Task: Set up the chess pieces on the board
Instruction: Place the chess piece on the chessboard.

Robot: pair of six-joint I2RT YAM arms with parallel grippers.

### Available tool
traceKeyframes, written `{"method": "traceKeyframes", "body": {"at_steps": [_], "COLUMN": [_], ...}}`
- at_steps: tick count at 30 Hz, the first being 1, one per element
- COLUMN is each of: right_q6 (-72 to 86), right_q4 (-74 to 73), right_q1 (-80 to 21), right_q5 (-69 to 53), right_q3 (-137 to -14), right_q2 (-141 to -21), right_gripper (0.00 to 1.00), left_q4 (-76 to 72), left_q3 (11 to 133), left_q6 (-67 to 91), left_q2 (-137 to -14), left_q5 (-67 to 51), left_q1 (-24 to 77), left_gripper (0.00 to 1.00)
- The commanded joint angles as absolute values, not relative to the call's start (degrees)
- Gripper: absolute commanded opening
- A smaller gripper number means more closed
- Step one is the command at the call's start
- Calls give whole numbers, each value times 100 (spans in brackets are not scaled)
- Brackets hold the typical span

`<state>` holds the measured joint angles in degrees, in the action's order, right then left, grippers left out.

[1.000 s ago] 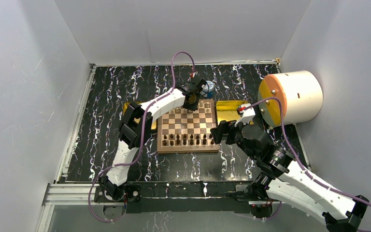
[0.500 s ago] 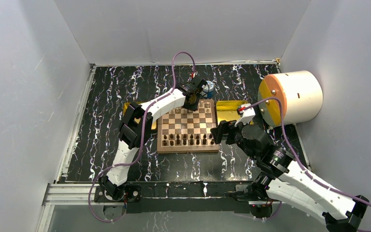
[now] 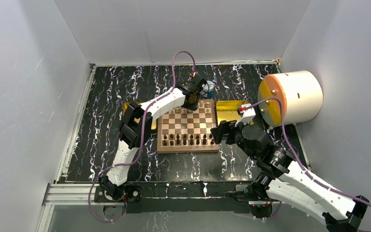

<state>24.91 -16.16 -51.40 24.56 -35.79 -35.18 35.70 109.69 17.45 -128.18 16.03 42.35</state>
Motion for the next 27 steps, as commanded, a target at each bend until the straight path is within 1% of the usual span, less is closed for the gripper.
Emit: {"method": "traceKeyframes", "body": {"at_steps": [1,15,20,27], "right_q6": [2477,2524,2583,2617], "right_q4": [-1298,-1209,-1138,-1107], "right_q1": [-5149,-5150,-5148,-5145], "right_q5": [2575,2485,2418,2402], "right_q3": [-3580,-3538,-3507,-3538], "right_q2": [-3410,-3468,-3506,-3529], "right_gripper": [99,99,99,99], "left_q4": [3773,3849,3842,3697], "left_q3": [11257,11244,10927,10154], "left_q6": [1669,1847,1863,1890], "left_q2": [-12655,-11863,-11486,-10823], "left_q5": [1731,1637,1728,1699], "left_q1": [4228,4184,4045,3534], "left_gripper": [26,30,31,31]}}
